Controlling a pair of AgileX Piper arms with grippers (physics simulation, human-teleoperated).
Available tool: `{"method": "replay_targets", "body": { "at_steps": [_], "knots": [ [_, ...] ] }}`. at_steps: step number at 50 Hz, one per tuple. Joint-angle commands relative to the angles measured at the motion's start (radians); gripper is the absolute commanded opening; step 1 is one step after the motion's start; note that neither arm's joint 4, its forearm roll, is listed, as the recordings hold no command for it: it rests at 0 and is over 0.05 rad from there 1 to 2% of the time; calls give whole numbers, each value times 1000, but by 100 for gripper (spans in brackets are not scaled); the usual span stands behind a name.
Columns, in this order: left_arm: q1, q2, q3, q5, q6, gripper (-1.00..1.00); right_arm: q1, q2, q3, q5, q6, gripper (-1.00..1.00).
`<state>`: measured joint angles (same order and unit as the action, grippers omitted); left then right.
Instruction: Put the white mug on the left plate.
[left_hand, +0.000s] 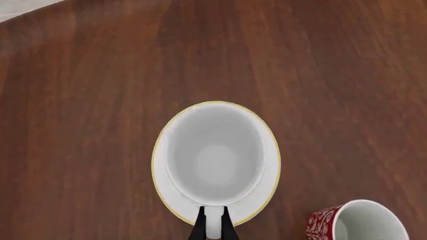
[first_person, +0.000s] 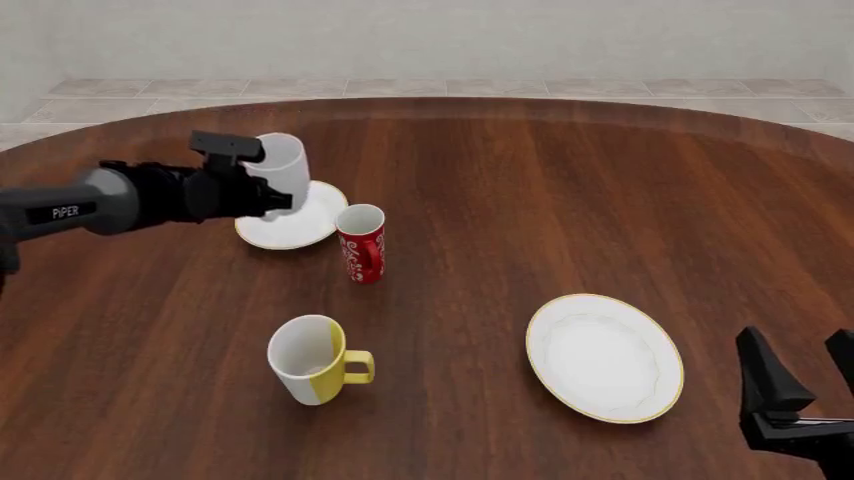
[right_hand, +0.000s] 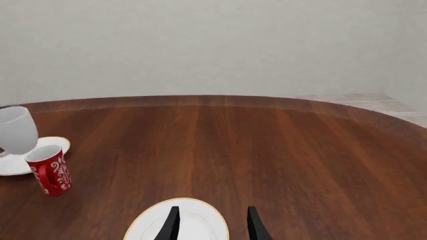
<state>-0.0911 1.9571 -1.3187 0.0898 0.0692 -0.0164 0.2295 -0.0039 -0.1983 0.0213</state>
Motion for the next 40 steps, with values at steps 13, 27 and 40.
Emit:
{"method": "replay_targets", "body": {
  "at_steps": [13, 27, 40],
  "knots": [
    [-24, 40, -31, 18, 26, -100, -1, -6, 0, 2, 2, 100],
    [-16, 55, -47, 24, 32, -100, 0, 5, 1, -8, 5, 100],
    [-7, 77, -52, 16, 26, -100, 2, 22, -4, -17, 3, 100]
  ]
}}
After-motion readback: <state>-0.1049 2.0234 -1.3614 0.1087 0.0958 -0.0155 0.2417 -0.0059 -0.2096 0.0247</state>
